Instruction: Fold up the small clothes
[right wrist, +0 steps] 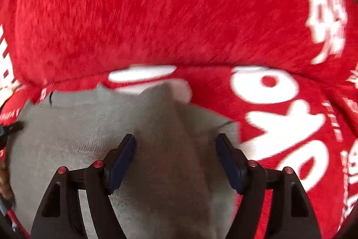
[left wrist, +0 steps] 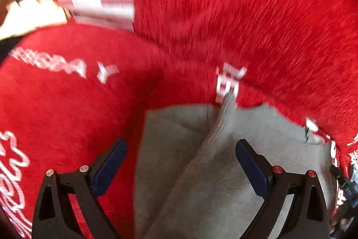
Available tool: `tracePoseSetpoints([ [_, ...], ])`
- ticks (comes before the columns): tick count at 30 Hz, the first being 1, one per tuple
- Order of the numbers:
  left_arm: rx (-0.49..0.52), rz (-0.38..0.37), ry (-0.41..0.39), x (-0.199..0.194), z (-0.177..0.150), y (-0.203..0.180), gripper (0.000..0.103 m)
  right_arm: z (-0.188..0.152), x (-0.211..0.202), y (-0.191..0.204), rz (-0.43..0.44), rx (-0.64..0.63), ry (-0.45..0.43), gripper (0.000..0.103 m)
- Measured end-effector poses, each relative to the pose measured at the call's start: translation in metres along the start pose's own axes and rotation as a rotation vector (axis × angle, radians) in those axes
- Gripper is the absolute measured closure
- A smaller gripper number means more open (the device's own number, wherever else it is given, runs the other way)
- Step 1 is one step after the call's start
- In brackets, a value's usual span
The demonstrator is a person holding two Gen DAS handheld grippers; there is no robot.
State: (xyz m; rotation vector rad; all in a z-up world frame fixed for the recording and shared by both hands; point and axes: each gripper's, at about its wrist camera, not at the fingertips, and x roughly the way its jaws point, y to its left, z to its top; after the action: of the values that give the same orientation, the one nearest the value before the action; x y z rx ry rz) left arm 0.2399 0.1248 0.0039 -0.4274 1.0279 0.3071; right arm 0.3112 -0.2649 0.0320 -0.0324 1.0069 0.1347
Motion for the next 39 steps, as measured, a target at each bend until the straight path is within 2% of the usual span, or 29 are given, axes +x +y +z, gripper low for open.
tracePoseSetpoints([
  [2, 0.01, 0.042, -0.028, -0.01, 0.003, -0.008, 0.004, 0.006, -0.012, 0.006, 0.018, -0.006, -0.037, 0.025],
  [3, 0.018, 0.062, -0.028, -0.011, 0.005, -0.015, 0.004, 0.008, -0.012, 0.013, 0.037, -0.027, -0.028, 0.025],
  [5, 0.06, 0.182, -0.031, -0.006, 0.009, -0.034, 0.004, 0.009, -0.007, 0.038, 0.068, -0.11, 0.012, 0.025],
  [7, 0.108, 0.332, -0.035, 0.009, 0.01, -0.049, 0.004, 0.01, 0.008, 0.062, 0.062, -0.194, 0.045, 0.025],
  [9, 0.109, 0.366, -0.005, 0.028, 0.012, -0.05, 0.004, 0.01, 0.031, 0.067, 0.032, -0.198, 0.103, 0.025],
  [10, 0.097, 0.372, 0.04, 0.043, 0.012, -0.043, 0.004, 0.012, 0.043, 0.06, 0.023, -0.158, 0.135, 0.025],
  [12, 0.041, 0.291, 0.065, 0.04, 0.012, -0.024, 0.004, 0.015, 0.05, 0.043, 0.069, -0.063, 0.123, 0.025],
  [15, 0.018, 0.236, 0.093, 0.041, 0.017, -0.011, 0.004, 0.017, 0.048, 0.028, 0.114, 0.004, 0.12, 0.026],
  [16, 0.007, 0.223, 0.1, 0.039, 0.018, -0.007, 0.004, 0.017, 0.044, 0.029, 0.092, -0.003, 0.12, 0.026],
  [18, -0.022, 0.216, 0.083, 0.025, 0.017, 0.0, 0.004, 0.014, 0.028, 0.033, -0.033, -0.02, 0.096, 0.025],
  [19, -0.031, 0.213, 0.073, 0.017, 0.015, 0.002, 0.004, 0.011, 0.018, 0.036, -0.044, -0.029, 0.075, 0.025],
  [20, -0.038, 0.189, 0.058, 0.006, 0.011, 0.003, 0.004, 0.006, 0.005, 0.041, -0.019, -0.039, 0.064, 0.025],
  [22, -0.042, 0.111, 0.035, -0.017, -0.003, 0.001, 0.004, -0.006, -0.009, 0.054, 0.027, -0.056, 0.073, 0.025],
  [25, 0.052, 0.03, 0.04, -0.037, -0.031, -0.025, 0.004, -0.031, -0.017, 0.09, 0.063, -0.157, 0.112, 0.024],
  [28, 0.182, -0.04, 0.013, -0.055, -0.062, -0.051, 0.004, -0.055, -0.024, 0.108, 0.041, -0.236, 0.118, 0.024],
  [31, 0.253, -0.016, 0.027, -0.059, -0.082, -0.057, 0.004, -0.07, -0.031, 0.1, 0.013, -0.235, 0.099, 0.023],
  [33, 0.238, 0.028, 0.072, -0.046, -0.091, -0.041, 0.004, -0.073, -0.036, 0.073, -0.003, -0.178, 0.101, 0.022],
  [37, 0.222, 0.001, 0.053, -0.05, -0.095, -0.014, 0.004, -0.082, -0.054, 0.027, -0.009, -0.103, 0.088, 0.022],
  [39, 0.216, -0.004, 0.061, -0.06, -0.1, -0.008, 0.004, -0.089, -0.064, 0.016, -0.045, -0.101, 0.084, 0.022],
])
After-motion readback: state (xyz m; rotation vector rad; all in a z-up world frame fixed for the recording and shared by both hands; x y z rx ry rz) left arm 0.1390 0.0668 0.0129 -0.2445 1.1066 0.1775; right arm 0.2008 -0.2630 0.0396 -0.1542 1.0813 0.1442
